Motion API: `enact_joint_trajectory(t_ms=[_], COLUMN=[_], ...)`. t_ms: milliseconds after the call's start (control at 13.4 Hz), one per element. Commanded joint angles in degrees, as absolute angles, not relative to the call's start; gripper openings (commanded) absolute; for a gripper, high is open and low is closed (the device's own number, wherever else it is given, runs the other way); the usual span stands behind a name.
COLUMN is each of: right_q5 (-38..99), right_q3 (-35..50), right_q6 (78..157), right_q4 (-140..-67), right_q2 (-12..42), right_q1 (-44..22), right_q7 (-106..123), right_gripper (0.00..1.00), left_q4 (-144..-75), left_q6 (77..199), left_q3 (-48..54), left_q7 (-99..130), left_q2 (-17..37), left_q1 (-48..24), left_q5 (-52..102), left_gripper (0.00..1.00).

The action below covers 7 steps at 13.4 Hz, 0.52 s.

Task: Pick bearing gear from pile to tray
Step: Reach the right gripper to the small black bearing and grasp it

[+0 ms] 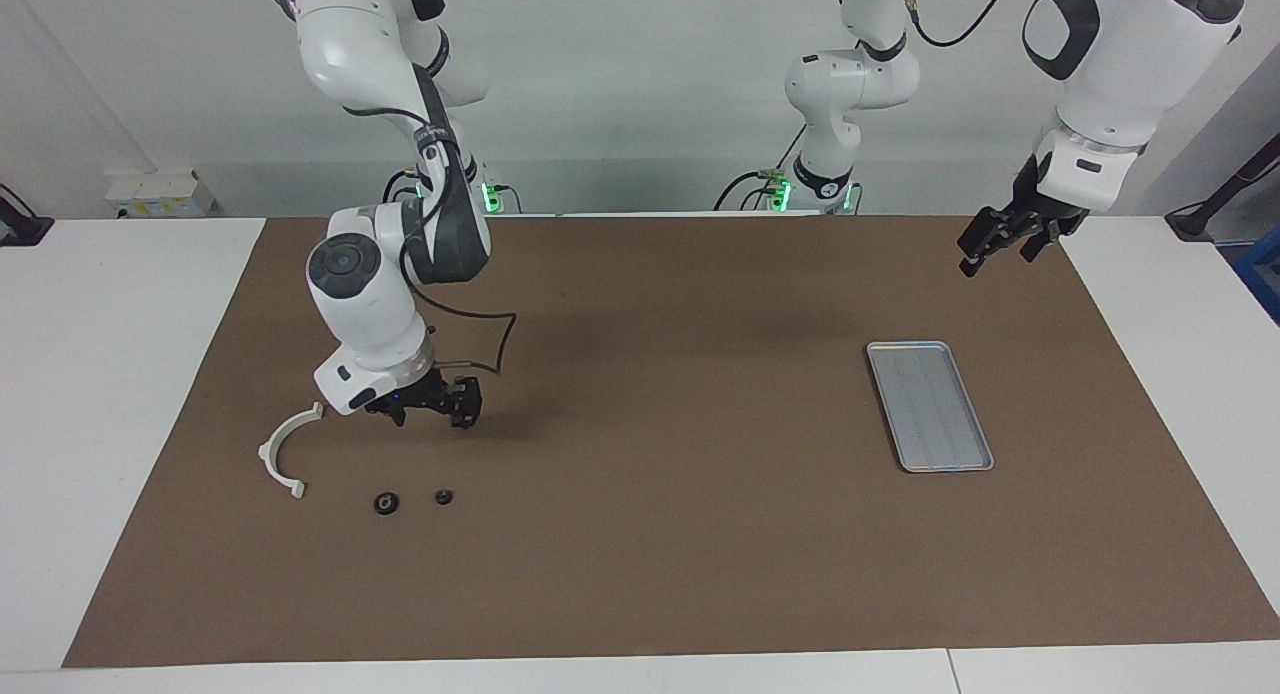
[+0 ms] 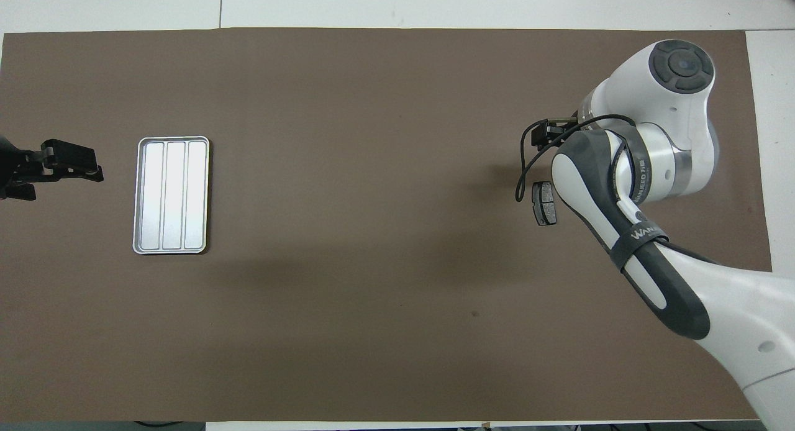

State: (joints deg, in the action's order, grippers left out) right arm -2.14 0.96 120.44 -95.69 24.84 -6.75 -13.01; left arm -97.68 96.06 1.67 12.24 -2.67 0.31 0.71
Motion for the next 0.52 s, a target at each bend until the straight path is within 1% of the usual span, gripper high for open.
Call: enact_joint_trajectory(t_ms=[0, 75, 224, 449], right_q5=[-4.7, -5.4, -8.1, -8.4], right_q3=[1.1, 1.0, 1.0, 1.0], right_q6=[119.9, 120.1, 122.9, 123.4], right_q4=[-86.5, -86.2, -84.6, -82.2], right_q2=[33.4, 34.7, 37.3, 39.5], right_q1=[-6.8, -6.8, -6.8, -7.5], right_q7=[-14.3, -14.8, -16.5, -19.0], right_gripper=[1.0, 1.0, 1.0, 1.0], left_q4=[-98.8, -98.7, -98.7, -98.7], left_q6=[96.9, 96.9, 96.9, 96.9], left_q3=[1.3, 1.4, 1.3, 1.4], left_q7=[11.9, 11.9, 11.9, 11.9], left_q2=[-3.5, -3.5, -3.5, -3.5], left_q1=[-0.1, -0.1, -0.1, -0.1], left_q5=[1.1, 1.1, 1.1, 1.1], left_gripper=[1.0, 1.0, 1.0, 1.0])
